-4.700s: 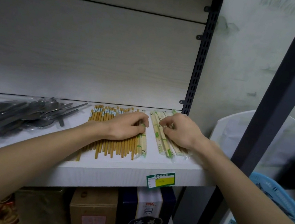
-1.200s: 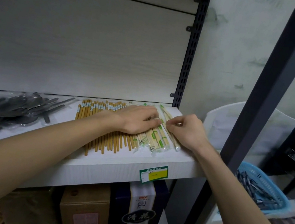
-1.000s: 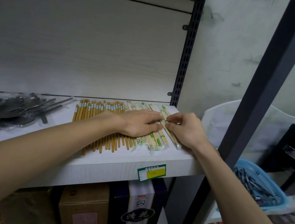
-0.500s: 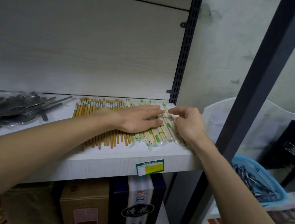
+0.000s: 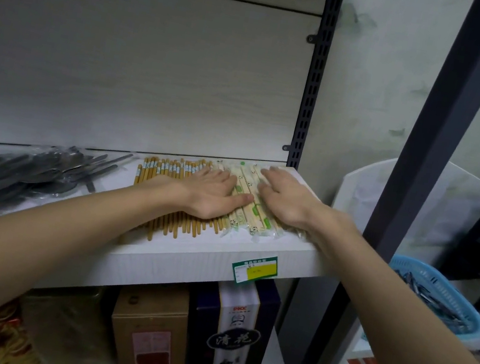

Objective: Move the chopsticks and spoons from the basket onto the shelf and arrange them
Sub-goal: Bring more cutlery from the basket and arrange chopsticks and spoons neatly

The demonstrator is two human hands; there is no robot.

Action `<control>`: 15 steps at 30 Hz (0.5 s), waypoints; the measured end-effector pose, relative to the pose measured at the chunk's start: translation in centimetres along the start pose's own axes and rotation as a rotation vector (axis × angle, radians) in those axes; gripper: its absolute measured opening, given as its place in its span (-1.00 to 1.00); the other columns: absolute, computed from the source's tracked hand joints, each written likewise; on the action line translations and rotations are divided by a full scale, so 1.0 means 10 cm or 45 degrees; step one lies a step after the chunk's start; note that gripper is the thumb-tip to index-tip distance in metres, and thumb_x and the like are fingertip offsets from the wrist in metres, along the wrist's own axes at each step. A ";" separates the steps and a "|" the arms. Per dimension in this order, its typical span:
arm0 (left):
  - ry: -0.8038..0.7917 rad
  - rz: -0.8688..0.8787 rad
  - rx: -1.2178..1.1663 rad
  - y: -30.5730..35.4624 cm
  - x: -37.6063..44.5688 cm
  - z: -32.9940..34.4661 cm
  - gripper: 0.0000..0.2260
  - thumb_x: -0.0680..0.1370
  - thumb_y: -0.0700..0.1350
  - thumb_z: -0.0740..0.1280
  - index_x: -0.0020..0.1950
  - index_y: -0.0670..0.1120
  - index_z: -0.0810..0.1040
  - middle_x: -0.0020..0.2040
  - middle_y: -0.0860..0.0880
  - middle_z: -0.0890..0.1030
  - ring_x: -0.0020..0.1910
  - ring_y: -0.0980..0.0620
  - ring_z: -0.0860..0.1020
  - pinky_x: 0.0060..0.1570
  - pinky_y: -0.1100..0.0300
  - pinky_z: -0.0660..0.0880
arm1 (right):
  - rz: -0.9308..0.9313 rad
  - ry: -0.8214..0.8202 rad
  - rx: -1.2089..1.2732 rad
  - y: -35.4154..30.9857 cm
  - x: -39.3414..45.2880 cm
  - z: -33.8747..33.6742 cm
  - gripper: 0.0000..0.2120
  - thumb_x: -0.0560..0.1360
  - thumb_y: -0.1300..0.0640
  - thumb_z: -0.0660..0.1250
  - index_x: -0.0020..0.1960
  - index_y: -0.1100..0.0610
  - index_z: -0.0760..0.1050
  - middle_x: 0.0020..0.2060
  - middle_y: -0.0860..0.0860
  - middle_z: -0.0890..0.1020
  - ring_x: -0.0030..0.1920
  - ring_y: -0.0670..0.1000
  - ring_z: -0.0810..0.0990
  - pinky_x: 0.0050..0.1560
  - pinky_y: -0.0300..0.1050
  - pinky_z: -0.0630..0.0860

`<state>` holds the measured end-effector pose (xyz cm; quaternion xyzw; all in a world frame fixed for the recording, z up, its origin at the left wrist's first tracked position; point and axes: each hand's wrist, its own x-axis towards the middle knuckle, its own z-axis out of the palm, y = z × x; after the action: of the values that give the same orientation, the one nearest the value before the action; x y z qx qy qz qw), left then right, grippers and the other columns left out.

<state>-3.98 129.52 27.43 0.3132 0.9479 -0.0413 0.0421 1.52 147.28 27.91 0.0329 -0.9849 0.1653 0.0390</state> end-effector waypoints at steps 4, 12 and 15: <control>-0.045 -0.011 0.053 0.08 -0.08 0.01 -0.25 0.61 0.35 -0.28 0.66 -0.12 -0.14 0.66 -0.14 -0.12 0.64 -0.06 -0.15 0.59 -0.06 -0.20 | 0.013 -0.129 -0.090 -0.06 0.03 0.09 -0.53 0.72 -0.01 -0.03 0.53 0.19 0.29 0.53 0.19 0.29 0.54 0.14 0.21 0.52 0.00 0.14; -0.005 0.025 0.001 0.14 -0.22 0.02 -0.41 0.69 0.20 -0.24 0.66 -0.05 -0.12 0.67 -0.07 -0.11 0.64 0.00 -0.11 0.60 0.01 -0.16 | -0.067 0.058 -0.192 0.06 -0.06 0.12 -0.60 0.70 0.05 0.05 0.45 0.12 0.44 0.51 0.12 0.35 0.50 0.16 0.26 0.47 0.12 0.24; 0.121 0.032 -0.057 0.12 -0.20 0.04 -0.46 0.70 0.15 -0.18 0.67 0.00 -0.02 0.67 -0.04 -0.03 0.64 0.01 -0.03 0.60 0.02 -0.06 | -0.070 0.067 -0.161 0.05 -0.05 0.09 -0.58 0.71 0.06 0.03 0.50 0.14 0.38 0.54 0.13 0.29 0.56 0.15 0.15 0.53 0.05 0.13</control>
<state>-1.67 129.23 27.18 0.3255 0.9455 -0.0045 0.0045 1.95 147.50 26.85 0.0531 -0.9908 0.1022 0.0713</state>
